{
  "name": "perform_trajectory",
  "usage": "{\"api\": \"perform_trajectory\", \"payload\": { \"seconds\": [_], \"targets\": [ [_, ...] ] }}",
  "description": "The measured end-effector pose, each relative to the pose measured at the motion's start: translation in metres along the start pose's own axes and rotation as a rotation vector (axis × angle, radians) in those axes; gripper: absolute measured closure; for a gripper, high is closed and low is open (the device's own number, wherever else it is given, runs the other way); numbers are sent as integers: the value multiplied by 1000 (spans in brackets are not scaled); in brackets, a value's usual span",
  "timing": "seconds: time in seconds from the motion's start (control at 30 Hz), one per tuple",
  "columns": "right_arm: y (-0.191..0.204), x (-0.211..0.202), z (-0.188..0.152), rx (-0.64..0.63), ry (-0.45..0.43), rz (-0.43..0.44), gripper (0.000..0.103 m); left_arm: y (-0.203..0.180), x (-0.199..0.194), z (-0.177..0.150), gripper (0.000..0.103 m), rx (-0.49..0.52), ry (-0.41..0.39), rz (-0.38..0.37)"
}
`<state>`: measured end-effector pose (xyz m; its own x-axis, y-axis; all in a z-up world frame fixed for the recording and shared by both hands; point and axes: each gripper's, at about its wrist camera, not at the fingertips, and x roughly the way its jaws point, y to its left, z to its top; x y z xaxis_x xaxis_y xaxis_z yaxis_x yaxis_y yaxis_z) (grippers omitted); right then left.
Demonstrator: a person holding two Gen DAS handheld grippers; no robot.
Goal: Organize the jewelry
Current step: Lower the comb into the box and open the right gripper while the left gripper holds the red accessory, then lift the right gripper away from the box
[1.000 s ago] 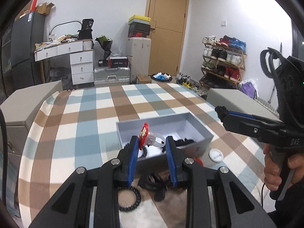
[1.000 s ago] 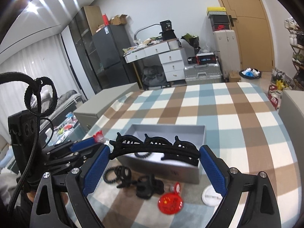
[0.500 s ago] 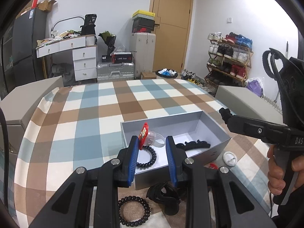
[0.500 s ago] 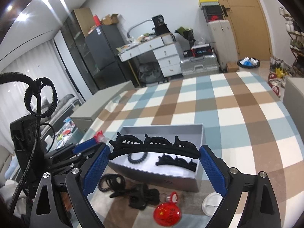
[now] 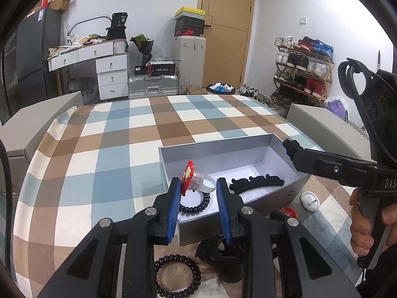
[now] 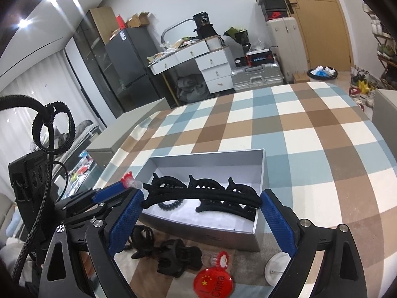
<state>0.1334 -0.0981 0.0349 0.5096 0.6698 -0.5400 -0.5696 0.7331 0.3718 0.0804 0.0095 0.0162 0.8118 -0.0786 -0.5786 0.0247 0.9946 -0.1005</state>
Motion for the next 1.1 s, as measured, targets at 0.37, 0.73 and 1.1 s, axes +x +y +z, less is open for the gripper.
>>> {"api": "perform_trajectory", "payload": {
  "seconds": [0.37, 0.73, 1.1],
  "targets": [
    [-1, 2, 0, 30, -58, 58, 8, 0, 1, -1, 80, -4, -28, 4],
    [3, 6, -1, 2, -52, 47, 8, -8, 2, -5, 80, 61, -24, 15],
    [4, 6, 0, -13, -52, 26, 7, -11, 1, -6, 80, 62, -19, 23]
  ]
}}
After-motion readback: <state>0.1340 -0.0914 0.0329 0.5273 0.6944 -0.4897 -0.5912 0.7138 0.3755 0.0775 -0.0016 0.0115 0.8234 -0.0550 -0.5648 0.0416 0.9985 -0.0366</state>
